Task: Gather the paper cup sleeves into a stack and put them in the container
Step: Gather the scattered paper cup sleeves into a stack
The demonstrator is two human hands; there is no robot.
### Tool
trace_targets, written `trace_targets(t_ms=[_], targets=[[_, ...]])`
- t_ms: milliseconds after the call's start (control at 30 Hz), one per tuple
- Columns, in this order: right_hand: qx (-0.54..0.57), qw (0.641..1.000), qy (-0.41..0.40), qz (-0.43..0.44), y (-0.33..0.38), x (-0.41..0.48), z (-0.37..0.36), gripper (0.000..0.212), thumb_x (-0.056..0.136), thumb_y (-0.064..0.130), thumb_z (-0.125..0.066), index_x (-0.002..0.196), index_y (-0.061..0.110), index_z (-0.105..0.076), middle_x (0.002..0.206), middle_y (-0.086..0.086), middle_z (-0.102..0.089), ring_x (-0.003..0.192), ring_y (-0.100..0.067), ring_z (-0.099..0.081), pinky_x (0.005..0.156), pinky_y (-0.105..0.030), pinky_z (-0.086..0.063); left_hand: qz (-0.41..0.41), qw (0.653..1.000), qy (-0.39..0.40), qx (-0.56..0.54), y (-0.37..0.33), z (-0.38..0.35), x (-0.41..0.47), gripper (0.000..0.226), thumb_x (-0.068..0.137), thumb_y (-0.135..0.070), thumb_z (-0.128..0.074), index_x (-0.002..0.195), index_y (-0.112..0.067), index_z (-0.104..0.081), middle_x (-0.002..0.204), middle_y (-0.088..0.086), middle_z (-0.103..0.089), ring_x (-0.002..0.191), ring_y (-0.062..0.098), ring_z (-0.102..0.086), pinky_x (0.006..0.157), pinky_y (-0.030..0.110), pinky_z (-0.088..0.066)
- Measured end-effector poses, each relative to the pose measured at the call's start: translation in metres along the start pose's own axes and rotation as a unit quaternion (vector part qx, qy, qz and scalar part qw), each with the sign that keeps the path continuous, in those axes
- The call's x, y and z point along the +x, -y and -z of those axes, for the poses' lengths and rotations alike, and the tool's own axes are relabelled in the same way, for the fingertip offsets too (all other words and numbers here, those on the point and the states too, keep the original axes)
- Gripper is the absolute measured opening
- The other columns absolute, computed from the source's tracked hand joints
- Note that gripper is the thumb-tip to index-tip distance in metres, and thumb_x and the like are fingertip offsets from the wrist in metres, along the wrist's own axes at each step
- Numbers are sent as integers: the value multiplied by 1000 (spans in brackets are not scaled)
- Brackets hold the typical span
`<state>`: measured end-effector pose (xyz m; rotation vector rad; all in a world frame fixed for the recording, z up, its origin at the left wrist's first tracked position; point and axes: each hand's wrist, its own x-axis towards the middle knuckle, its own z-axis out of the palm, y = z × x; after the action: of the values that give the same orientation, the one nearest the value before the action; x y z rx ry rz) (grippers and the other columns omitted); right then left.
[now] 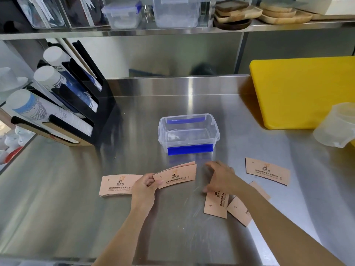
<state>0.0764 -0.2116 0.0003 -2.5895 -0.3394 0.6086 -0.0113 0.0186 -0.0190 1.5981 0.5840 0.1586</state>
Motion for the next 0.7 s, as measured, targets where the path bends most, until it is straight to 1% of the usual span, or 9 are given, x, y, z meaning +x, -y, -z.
trace_targets(t_ms=[67,100,200,267,367,467,567,633,700], targets=[[-104,994,11,-17,-8,-2,5,87,51,43,-76,127,28,-39,130,2,-41,117,-20,-37,94,-33,-30,-1,1000,-15,-2,2,-2,0,28,78,3,-65,68,-23,-67,63,-14,-74,67,10,-66,70,24,-50],[-114,993,23,-21,-11,-3,8,86,50,43,-77,126,25,-41,124,2,-41,113,-19,-38,90,-30,-33,-1,1000,-19,-5,3,-3,0,28,78,2,-65,68,-25,-67,63,-15,-74,64,6,-66,67,21,-50],[-44,996,57,-61,-13,-6,14,77,51,32,-81,117,19,-43,105,3,-42,92,-14,-55,75,-28,-53,-4,1000,-21,-9,2,-7,0,26,78,-1,-65,69,-25,-67,60,-18,-73,48,-4,-59,48,6,-43],[-8,995,66,-72,-13,-7,18,59,55,25,-82,102,17,-47,101,-2,-55,79,-16,-65,69,-31,-58,-4,1000,-22,-4,1,-9,0,24,78,-3,-66,70,-25,-67,58,-20,-72,43,-4,-54,42,6,-40],[39,997,37,-54,-13,-6,24,25,70,21,-73,87,13,-55,86,-3,-67,69,-12,-65,61,-24,-53,-4,1000,-21,2,1,-9,1,22,78,-5,-67,72,-25,-67,56,-21,-70,40,-2,-51,42,7,-40],[141,988,-40,-45,-9,-4,29,20,73,28,-73,73,21,-55,66,9,-63,49,-3,-60,39,-11,-43,6,1000,-17,3,1,-9,1,17,78,-7,-68,72,-23,-67,56,-19,-70,40,-1,-49,41,9,-40],[204,973,-107,-29,-1,-2,25,29,71,26,-76,64,24,-49,64,9,-60,54,-7,-57,41,-11,-41,4,1000,-6,12,-1,-6,2,17,78,-6,-68,72,-22,-67,55,-13,-70,39,0,-49,42,8,-41],[212,970,-116,-23,5,-2,17,31,73,24,-75,63,24,-46,67,6,-58,57,-10,-54,47,-17,-40,3,1000,10,21,-2,-3,3,15,78,-5,-67,73,-19,-68,57,-12,-70,42,2,-51,47,10,-43],[222,969,-110,-20,10,-2,4,31,76,24,-73,65,24,-44,68,6,-58,53,-7,-53,47,-18,-40,2,999,25,31,-2,1,4,14,78,-3,-67,73,-17,-69,55,-11,-70,45,7,-51,52,15,-44]])
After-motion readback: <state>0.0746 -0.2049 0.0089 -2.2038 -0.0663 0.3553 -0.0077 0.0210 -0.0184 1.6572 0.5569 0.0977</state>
